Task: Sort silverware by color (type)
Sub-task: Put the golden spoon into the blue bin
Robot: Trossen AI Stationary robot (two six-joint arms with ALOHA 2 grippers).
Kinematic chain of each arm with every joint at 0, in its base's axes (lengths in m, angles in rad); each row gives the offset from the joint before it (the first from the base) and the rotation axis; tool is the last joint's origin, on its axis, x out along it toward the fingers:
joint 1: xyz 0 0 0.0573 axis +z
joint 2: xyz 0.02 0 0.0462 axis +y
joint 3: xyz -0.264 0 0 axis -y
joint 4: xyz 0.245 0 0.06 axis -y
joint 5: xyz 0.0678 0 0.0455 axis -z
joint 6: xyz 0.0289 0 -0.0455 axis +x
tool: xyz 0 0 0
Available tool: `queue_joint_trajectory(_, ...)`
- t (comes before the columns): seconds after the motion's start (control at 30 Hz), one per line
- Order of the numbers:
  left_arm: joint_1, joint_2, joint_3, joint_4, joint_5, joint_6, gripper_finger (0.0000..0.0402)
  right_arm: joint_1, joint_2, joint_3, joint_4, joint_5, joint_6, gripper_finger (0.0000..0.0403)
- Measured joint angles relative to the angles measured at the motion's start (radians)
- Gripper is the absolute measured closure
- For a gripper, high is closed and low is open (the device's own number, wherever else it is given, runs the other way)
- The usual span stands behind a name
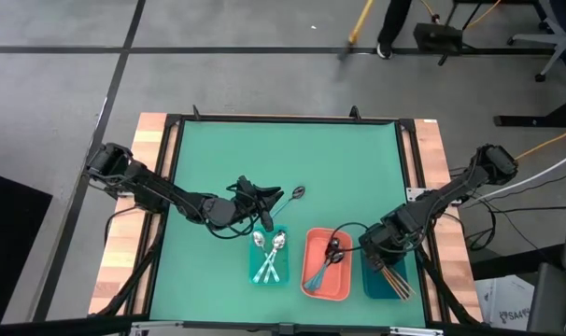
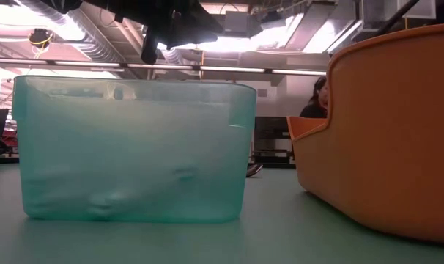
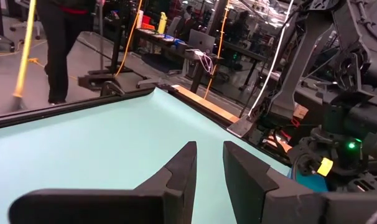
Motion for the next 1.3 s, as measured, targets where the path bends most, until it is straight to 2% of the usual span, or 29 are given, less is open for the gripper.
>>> queue_joint_trajectory(0.33, 0.000, 0.000, 0.000, 0.000, 0.000, 0.000, 0.0328, 0.000, 0.000, -0.003, 0.020, 0.033, 0.001, 0.0385)
queue_joint_trajectory(1.3, 0.000, 0.000, 0.000, 0.000, 0.000, 0.000, 0.0328, 0.001, 0.000, -0.002, 0.020, 0.044, -0.018, 0.0384)
